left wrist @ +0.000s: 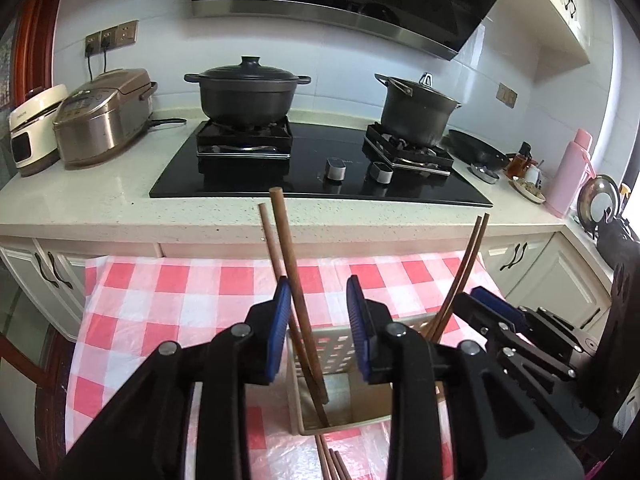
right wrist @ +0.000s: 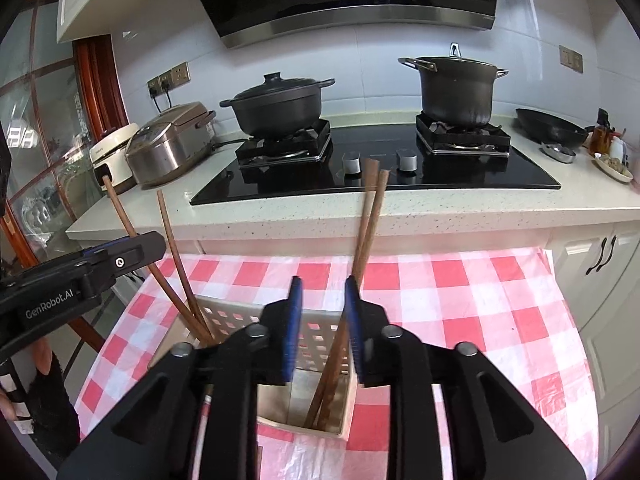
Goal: Organize utensils
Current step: 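Open both tools to release the chopsticks into the basket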
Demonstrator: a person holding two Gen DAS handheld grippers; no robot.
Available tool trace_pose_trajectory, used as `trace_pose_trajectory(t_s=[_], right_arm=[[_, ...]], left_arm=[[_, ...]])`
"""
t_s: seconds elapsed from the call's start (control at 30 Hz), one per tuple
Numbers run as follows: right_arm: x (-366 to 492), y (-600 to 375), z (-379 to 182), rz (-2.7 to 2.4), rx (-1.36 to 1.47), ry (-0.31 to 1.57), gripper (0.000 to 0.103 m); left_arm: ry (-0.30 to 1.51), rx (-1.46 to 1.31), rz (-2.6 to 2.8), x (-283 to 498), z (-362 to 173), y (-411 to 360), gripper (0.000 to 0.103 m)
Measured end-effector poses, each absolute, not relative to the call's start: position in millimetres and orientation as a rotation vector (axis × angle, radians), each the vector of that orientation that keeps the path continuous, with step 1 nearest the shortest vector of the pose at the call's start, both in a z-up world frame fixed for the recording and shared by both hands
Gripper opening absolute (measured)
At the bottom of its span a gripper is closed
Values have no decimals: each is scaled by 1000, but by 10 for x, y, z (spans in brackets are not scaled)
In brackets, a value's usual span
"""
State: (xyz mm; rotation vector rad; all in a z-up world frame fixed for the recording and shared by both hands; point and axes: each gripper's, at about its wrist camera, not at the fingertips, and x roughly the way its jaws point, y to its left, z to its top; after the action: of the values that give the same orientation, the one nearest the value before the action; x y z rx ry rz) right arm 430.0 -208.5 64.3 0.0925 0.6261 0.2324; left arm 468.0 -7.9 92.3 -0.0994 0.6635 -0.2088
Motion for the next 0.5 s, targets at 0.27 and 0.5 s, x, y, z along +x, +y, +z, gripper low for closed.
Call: trace_pose_trajectory(t_s=[0.27,0.5], right_arm=[[4102,-2233,690,229,119,584,44],[3802,-2282,614,261,112,578,44]], left_arm=[[640,-127,-190,4598,925,57,41],[615,-131,-186,4376,897,156,47]])
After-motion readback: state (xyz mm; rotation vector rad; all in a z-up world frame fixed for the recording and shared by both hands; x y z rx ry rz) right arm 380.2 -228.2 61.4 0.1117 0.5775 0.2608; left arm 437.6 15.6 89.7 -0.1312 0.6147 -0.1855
